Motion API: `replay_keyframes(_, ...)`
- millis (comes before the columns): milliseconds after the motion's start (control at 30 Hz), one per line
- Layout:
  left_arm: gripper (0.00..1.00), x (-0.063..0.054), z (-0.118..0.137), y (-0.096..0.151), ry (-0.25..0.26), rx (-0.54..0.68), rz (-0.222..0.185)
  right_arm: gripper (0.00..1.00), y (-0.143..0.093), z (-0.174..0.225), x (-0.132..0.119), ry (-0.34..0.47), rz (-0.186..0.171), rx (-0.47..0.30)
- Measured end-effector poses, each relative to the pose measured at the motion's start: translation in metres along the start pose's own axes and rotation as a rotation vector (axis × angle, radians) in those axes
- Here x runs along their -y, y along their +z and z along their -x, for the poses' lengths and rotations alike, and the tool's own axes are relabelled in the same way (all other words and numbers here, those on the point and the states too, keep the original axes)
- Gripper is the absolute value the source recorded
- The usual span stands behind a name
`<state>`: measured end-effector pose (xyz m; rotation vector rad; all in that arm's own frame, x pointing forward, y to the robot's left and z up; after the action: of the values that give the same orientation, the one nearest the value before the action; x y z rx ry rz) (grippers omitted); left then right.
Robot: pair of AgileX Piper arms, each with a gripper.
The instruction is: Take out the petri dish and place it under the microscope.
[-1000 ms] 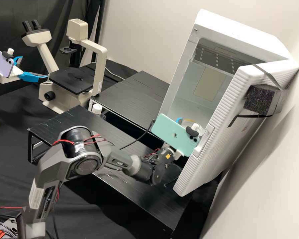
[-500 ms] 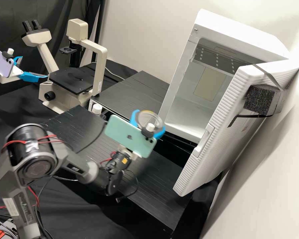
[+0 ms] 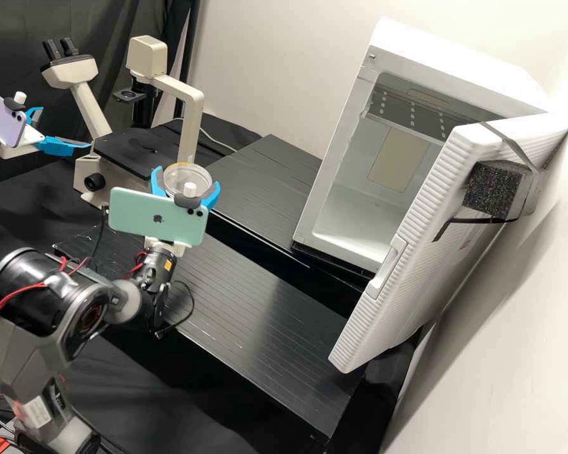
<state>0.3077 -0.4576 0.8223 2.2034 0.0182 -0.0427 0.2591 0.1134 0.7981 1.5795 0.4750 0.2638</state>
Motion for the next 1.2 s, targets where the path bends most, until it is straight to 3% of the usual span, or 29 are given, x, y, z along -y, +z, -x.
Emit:
replay_keyframes(300, 1.00, 0.000, 0.000, 0.000, 0.000, 0.000, 0.000, 0.00, -0.018, -0.049, 0.041, -0.083, -0.018, 0.032)
replay_keyframes(767, 1.00, 0.000, 0.000, 0.000, 0.000, 0.000, 0.000, 0.00, -0.036, -0.105, 0.095, -0.151, 0.076, 0.051)
replay_keyframes(1100, 1.00, 0.000, 0.000, 0.000, 0.000, 0.000, 0.000, 0.00, -0.052, -0.133, 0.113, -0.158, 0.095, 0.043)
replay_keyframes(1200, 1.00, 0.000, 0.000, 0.000, 0.000, 0.000, 0.000, 0.00, -0.058, -0.142, 0.114, -0.145, 0.083, 0.038)
